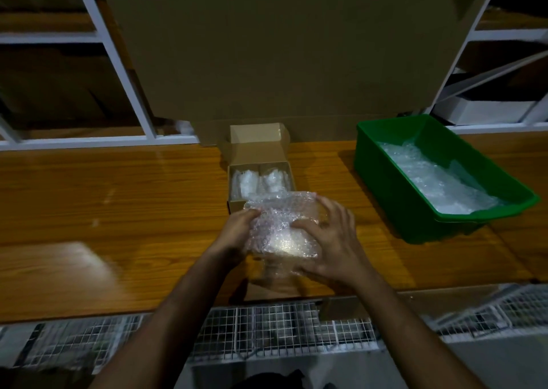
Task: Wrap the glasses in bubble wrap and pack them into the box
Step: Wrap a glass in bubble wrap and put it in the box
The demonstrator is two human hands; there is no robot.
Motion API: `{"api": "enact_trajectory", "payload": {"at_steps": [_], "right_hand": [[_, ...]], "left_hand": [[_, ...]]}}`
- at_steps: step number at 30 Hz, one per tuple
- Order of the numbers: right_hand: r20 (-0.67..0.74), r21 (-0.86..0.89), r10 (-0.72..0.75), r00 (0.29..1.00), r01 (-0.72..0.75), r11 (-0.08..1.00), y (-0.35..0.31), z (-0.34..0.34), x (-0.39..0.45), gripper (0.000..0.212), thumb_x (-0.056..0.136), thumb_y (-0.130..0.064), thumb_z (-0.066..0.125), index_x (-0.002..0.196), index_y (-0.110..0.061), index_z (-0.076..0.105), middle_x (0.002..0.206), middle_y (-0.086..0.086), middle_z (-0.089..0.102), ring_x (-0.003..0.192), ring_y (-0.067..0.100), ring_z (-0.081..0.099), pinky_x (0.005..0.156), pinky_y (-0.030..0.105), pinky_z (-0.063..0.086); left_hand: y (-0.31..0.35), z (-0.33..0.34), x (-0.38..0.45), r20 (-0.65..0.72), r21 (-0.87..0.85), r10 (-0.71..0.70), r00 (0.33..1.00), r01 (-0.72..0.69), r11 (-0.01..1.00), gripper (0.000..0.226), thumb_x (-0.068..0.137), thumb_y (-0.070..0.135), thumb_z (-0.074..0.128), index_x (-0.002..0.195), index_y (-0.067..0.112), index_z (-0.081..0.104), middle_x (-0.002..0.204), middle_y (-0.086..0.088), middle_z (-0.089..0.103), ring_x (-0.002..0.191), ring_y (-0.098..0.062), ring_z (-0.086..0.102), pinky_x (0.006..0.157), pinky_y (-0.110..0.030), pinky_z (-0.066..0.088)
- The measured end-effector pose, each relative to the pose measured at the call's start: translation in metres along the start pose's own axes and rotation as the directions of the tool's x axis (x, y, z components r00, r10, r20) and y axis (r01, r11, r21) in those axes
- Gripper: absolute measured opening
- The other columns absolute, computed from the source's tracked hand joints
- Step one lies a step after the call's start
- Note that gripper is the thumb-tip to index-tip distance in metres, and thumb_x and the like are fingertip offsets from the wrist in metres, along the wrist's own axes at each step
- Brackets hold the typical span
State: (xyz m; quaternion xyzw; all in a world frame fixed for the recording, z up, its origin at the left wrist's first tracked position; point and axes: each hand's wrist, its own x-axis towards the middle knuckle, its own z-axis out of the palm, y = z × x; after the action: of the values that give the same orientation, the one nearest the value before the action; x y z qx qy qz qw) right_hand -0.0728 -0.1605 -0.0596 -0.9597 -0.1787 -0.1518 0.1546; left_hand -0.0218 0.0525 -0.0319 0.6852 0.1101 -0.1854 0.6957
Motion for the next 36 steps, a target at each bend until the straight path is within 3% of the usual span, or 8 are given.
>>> {"api": "enact_trajectory", "payload": {"at_steps": [4, 8, 14, 20, 23, 25, 28, 36], "right_hand": [[-0.140, 0.105, 0.023, 0.990, -0.008, 0.994, 0.006, 0.013, -0.001, 0.024, 0.071, -0.051, 0.080, 0.092, -0.040, 0.075, 0.161, 0.005, 0.025, 0.145, 0.031, 0.022, 0.108, 0.053, 0.028], [-0.020, 0.389, 0.139, 0.990, -0.120, 0.913, 0.015, 0.012, 0.000, 0.027, 0.078, -0.061, 0.065, 0.094, -0.043, 0.078, 0.162, -0.011, 0.025, 0.143, 0.014, 0.014, 0.108, 0.050, 0.025], [0.039, 0.706, 0.231, 0.972, -0.191, 0.682, 0.012, -0.001, 0.004, 0.010, 0.090, -0.029, 0.073, 0.097, -0.026, 0.079, 0.122, -0.014, 0.065, 0.116, -0.001, 0.059, 0.095, 0.039, 0.052], [0.211, 0.670, 0.210, 0.955, -0.297, 0.680, 0.016, 0.001, 0.003, 0.042, 0.088, -0.059, 0.058, 0.119, -0.035, 0.071, 0.124, -0.017, 0.064, 0.118, -0.002, 0.056, 0.102, 0.032, 0.046], [0.342, 0.656, 0.239, 0.909, -0.413, 0.632, 0.017, 0.004, -0.004, 0.046, 0.089, -0.065, 0.053, 0.126, -0.041, 0.066, 0.131, -0.016, 0.063, 0.120, 0.000, 0.056, 0.105, 0.038, 0.047], [0.336, 0.541, 0.235, 0.912, -0.391, 0.744, 0.014, 0.007, -0.009, 0.044, 0.088, -0.061, 0.060, 0.128, -0.042, 0.062, 0.130, -0.012, 0.064, 0.116, 0.005, 0.059, 0.100, 0.039, 0.050], [0.301, 0.262, 0.195, 0.934, -0.277, 0.924, 0.005, 0.011, -0.009, 0.051, 0.081, -0.060, 0.067, 0.128, -0.041, 0.059, 0.127, -0.010, 0.065, 0.106, 0.007, 0.062, 0.094, 0.037, 0.053], [0.102, 0.084, 0.156, 0.982, -0.165, 0.983, 0.003, 0.021, -0.001, 0.019, 0.090, -0.039, 0.067, 0.105, -0.030, 0.074, 0.101, -0.010, 0.075, 0.080, 0.006, 0.066, 0.075, 0.028, 0.056]], "left_hand": [[-0.006, 0.001, 0.003, -0.043, -0.013, -0.027, 0.999, 0.027, 1.000, 0.021, 0.106, 0.022, 0.043, 0.106, 0.015, 0.064, 0.111, -0.009, 0.067, 0.097, -0.025, 0.065, 0.079, -0.041, 0.056], [-0.008, -0.008, 0.002, -0.040, 0.008, -0.009, 0.999, 0.009, 1.000, 0.026, 0.107, 0.017, 0.039, 0.103, 0.007, 0.063, 0.095, -0.015, 0.068, 0.075, -0.021, 0.067, 0.054, -0.028, 0.053], [-0.003, -0.011, 0.003, 0.047, -0.268, -0.042, 0.998, 0.053, 0.962, 0.035, 0.104, 0.038, 0.044, 0.125, 0.014, 0.060, 0.116, -0.017, 0.069, 0.104, -0.034, 0.068, 0.096, -0.053, 0.054], [-0.030, -0.012, 0.006, 0.238, -0.292, -0.176, 0.955, 0.243, 0.925, 0.067, 0.093, 0.070, 0.039, 0.136, 0.020, 0.049, 0.127, -0.027, 0.063, 0.108, -0.045, 0.067, 0.090, -0.056, 0.055], [-0.051, -0.018, 0.004, 0.252, -0.205, -0.185, 0.950, 0.240, 0.949, 0.056, 0.093, 0.047, 0.063, 0.140, 0.027, 0.042, 0.122, -0.025, 0.063, 0.088, -0.039, 0.072, 0.077, -0.051, 0.059], [-0.062, -0.023, 0.001, 0.228, -0.205, -0.178, 0.957, 0.225, 0.953, 0.063, 0.091, 0.017, 0.071, 0.140, 0.041, 0.040, 0.108, -0.021, 0.062, 0.065, -0.028, 0.064, 0.061, -0.040, 0.056], [-0.070, -0.030, -0.004, 0.175, -0.039, -0.059, 0.983, 0.067, 0.997, 0.076, 0.083, -0.005, 0.072, 0.134, 0.045, 0.046, 0.118, -0.026, 0.060, 0.074, -0.035, 0.069, 0.059, -0.041, 0.056], [-0.068, -0.033, -0.001, 0.075, 0.251, 0.138, 0.988, -0.153, 0.956, 0.043, 0.085, 0.004, 0.076, 0.123, 0.019, 0.062, 0.124, -0.004, 0.065, 0.095, -0.026, 0.073, 0.082, -0.048, 0.061]]}}
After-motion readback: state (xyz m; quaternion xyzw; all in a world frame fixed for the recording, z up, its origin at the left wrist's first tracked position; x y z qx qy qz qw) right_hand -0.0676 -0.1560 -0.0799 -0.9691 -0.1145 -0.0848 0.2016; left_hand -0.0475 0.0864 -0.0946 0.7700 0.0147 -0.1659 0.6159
